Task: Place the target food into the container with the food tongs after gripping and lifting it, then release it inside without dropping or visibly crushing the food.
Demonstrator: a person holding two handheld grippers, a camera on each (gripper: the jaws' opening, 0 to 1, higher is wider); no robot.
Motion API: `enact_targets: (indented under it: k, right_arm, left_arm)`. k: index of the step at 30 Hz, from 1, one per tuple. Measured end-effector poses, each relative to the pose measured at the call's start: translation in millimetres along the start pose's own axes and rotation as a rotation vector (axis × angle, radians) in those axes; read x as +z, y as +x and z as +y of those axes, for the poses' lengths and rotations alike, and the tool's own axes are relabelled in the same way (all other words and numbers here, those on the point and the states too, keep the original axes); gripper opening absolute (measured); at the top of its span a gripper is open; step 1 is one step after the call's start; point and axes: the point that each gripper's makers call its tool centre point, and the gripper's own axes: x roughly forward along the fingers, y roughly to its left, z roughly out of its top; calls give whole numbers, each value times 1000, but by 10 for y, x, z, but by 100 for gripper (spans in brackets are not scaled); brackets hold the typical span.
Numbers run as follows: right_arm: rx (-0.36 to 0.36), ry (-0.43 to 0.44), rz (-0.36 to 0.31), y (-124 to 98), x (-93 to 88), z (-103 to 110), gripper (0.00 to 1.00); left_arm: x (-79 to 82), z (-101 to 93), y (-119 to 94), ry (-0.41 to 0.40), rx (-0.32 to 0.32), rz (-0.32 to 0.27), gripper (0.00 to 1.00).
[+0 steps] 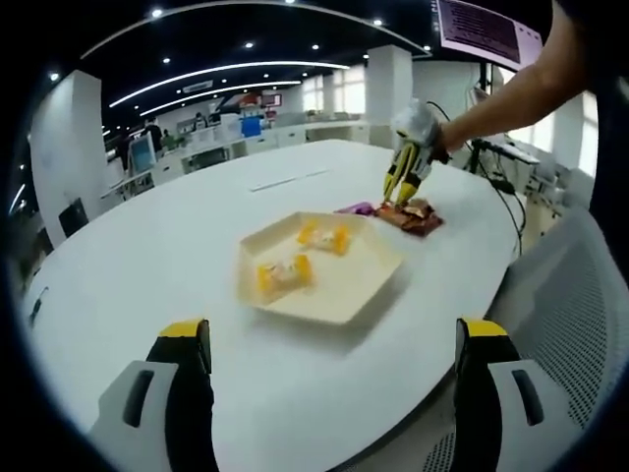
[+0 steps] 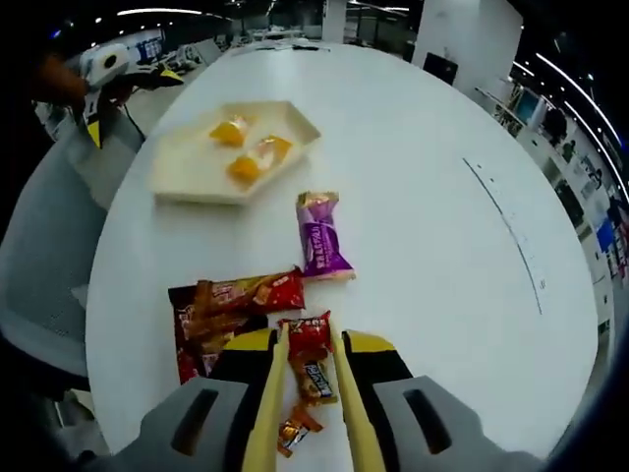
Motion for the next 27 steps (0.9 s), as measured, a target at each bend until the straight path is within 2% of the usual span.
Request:
enact_targets:
  k: [5, 9, 20, 24, 27]
  right_arm:
    - [-39, 13, 19, -9, 17, -44, 22]
    - [-42, 21, 31, -38, 9, -57, 22]
    - [-78, 186, -22, -265, 152, -143, 23]
    - [-97, 203, -12, -314, 175, -145, 23]
    - [-108, 245, -33, -383, 227, -152, 23]
  left_arm:
    - [-6, -1, 4, 2, -3, -1, 100]
    - [-3, -14, 5, 2, -11, -3, 100]
    - [36, -27, -11, 11, -16, -21, 100]
    - [64, -21, -25, 6, -16, -31, 100]
    - [93, 0, -46, 9, -8, -48, 100]
